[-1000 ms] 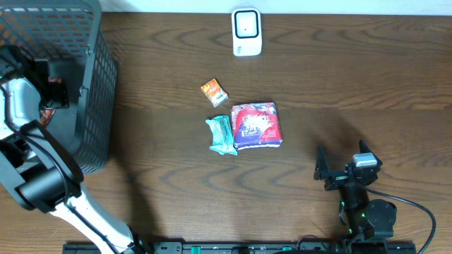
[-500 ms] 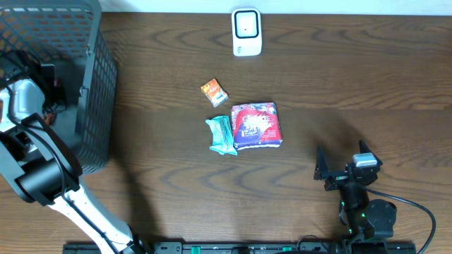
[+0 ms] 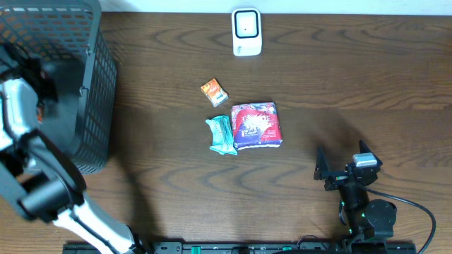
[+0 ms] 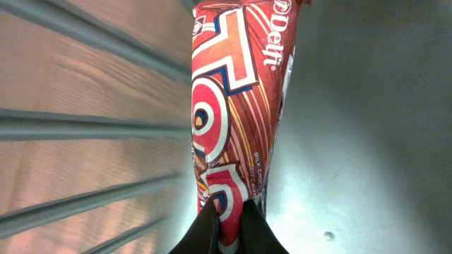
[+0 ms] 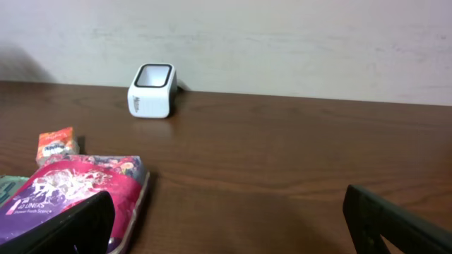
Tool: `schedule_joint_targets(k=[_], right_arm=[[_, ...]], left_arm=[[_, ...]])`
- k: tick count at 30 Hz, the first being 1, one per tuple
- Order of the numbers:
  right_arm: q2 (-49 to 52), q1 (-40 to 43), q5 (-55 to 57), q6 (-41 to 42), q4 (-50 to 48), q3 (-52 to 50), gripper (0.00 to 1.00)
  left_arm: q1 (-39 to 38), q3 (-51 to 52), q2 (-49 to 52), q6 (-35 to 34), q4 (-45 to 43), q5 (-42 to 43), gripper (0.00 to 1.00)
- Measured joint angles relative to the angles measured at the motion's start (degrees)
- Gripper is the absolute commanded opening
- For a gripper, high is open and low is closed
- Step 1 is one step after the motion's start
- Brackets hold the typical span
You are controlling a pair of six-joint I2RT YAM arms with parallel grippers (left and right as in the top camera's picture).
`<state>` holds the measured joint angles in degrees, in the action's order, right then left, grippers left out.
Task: Scan the item barcode
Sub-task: 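Reach the left gripper into the basket and grasp the red TOP bar, then lift the TOP bar out and lay it beside the wipes pack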
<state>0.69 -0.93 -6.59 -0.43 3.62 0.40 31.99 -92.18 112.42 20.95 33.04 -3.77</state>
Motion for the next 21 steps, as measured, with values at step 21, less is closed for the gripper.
schedule_joint_targets(k=[21], right_arm=[[0.0,0.0,0.0,0.0,0.0,0.0,0.99]], left_arm=[[-12.1,-0.2,-33.2,-31.4,1.1,31.4,0.07]])
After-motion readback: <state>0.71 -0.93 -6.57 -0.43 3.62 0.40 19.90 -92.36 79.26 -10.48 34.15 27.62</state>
